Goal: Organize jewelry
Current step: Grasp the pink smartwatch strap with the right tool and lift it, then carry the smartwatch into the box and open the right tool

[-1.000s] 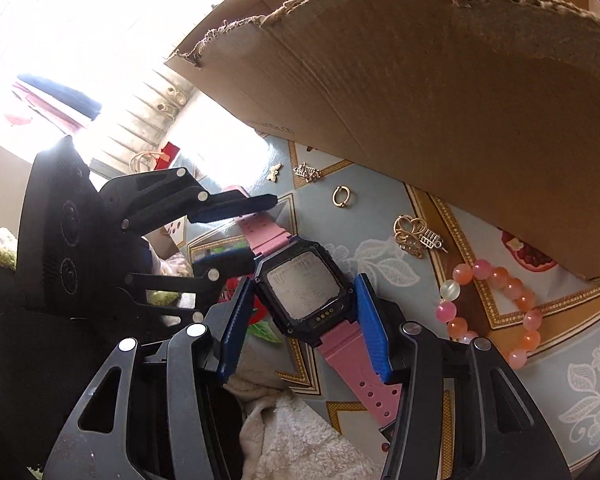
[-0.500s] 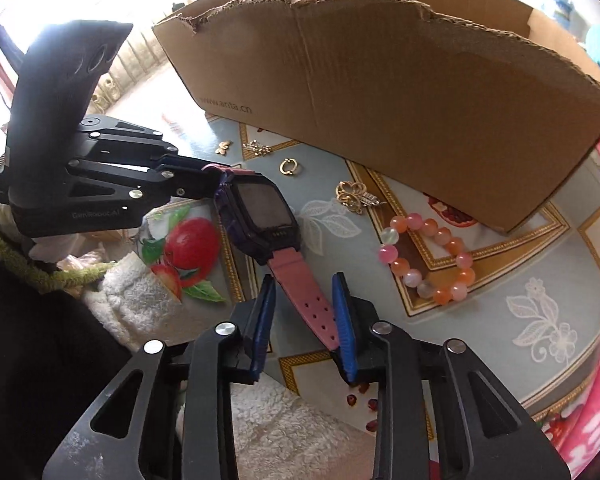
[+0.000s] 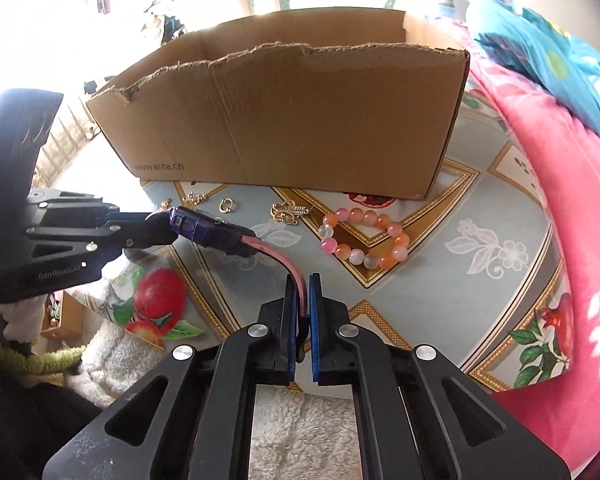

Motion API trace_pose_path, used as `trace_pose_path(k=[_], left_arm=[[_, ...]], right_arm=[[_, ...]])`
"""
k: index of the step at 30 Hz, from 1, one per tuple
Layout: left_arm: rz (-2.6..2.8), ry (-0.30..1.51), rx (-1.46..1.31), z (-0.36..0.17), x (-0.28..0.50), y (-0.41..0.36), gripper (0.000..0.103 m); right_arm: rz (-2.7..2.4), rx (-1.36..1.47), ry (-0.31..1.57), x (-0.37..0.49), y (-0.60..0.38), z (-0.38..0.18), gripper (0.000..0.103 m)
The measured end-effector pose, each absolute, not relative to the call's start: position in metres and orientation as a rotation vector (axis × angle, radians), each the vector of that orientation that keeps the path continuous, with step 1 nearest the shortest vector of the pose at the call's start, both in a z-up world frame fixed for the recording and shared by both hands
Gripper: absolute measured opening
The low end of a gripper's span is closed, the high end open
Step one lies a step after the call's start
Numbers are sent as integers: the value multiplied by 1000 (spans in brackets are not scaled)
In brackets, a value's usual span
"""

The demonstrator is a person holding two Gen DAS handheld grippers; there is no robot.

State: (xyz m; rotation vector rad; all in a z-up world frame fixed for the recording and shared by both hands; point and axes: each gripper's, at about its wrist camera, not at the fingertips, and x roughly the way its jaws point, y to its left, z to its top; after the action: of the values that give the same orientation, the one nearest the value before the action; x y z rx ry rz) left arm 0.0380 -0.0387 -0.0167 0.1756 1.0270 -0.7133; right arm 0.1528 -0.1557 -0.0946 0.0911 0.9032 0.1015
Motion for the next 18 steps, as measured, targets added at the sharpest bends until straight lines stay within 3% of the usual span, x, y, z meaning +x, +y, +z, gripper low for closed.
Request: trace_pose_path(k=[5,11,18], left_arm=[[-737,966,179,7,23,-32,5],[-772,789,177,73,9,-19,5],[-757,702,156,131,48,-13,5]], right_arm=[[83,70,839,133,-140,-67,4],[88,30,682,111,-133,-3,4],[155,-35,579,165,-121,44,3]])
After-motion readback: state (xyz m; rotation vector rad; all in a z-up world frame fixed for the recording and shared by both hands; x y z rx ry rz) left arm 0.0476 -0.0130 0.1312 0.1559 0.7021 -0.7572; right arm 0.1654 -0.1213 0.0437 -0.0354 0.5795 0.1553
